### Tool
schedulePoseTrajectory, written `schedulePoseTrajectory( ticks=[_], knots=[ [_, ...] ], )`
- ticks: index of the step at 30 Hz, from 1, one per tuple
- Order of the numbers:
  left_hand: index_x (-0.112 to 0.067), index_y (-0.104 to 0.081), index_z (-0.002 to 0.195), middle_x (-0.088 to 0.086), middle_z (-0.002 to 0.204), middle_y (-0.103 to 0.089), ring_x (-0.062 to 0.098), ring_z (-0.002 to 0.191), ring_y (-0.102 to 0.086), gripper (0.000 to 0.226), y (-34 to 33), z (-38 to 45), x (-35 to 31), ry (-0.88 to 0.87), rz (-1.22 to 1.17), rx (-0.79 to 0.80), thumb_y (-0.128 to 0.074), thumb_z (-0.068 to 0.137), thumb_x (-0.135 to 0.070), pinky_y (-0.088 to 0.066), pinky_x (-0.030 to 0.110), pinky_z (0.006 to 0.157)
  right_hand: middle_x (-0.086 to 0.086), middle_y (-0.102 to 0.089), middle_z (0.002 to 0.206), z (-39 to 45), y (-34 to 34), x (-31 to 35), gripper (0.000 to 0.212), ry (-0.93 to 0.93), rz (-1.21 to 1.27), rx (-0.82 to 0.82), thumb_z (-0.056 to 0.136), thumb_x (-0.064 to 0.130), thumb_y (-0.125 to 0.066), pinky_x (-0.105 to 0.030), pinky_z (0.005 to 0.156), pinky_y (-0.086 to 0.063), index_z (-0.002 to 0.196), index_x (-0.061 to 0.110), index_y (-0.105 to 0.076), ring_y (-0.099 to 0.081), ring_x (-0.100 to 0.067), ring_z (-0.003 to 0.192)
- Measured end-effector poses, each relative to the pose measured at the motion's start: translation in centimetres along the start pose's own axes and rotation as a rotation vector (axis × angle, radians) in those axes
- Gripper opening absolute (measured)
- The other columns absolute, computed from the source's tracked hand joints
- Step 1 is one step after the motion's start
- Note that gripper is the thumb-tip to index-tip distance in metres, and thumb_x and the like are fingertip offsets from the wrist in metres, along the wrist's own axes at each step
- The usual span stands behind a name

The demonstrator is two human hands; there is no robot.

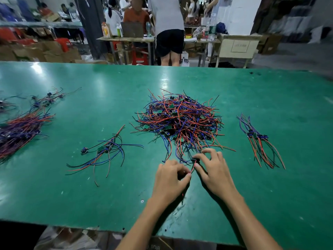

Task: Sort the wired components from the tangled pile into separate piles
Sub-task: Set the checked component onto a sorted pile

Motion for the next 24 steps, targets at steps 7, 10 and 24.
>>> schedulePoseTrajectory(
  ticks=[7,10,24],
  knots=[
    [-0.037,-0.055,0.095,-0.018,0.095,-0.057,0.01,0.094,-0.055,0.015,3.8,-1.3,1.1,0.064,-0.375,-0.345,-0.049,0.098,-0.051,-0.044,0.027,0.08,0.016,-0.069,0.1,-1.3,2.5,-1.3,0.012,-0.103,0.382,-0.229,0.1,0.03,-0.062,-0.023,0.079,-0.046,0.109,0.028,-0.07,-0.059,-0.006,0.089],
    [-0.036,-0.054,0.099,-0.016,0.098,-0.058,0.013,0.091,-0.056,0.013,4.5,-1.9,2.1,0.132,-0.448,-0.461,-0.042,0.1,-0.043,-0.043,0.028,0.077,0.007,-0.076,0.09,-2.3,1.8,-4.0,0.014,-0.459,1.098,-0.349,0.094,0.034,-0.063,-0.019,0.07,-0.049,0.102,0.024,-0.07,-0.063,-0.005,0.074],
    [-0.032,-0.073,0.111,-0.017,0.109,-0.071,0.005,0.094,-0.065,0.021,2.2,-0.8,-0.7,-0.003,-0.528,-0.108,-0.07,0.091,-0.04,-0.046,0.018,0.085,-0.014,-0.078,0.094,-2.7,-2.0,0.6,0.027,-0.592,1.578,-0.052,0.082,0.036,-0.072,-0.023,0.071,-0.051,0.1,0.02,-0.057,-0.065,-0.014,0.068]
  ],
)
Point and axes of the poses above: each hand's wrist, its own z-axis towards the middle knuckle, its own y-axis out of the back of the hand, x = y × z, the point moved 9 cm from there along z, towards the middle knuckle
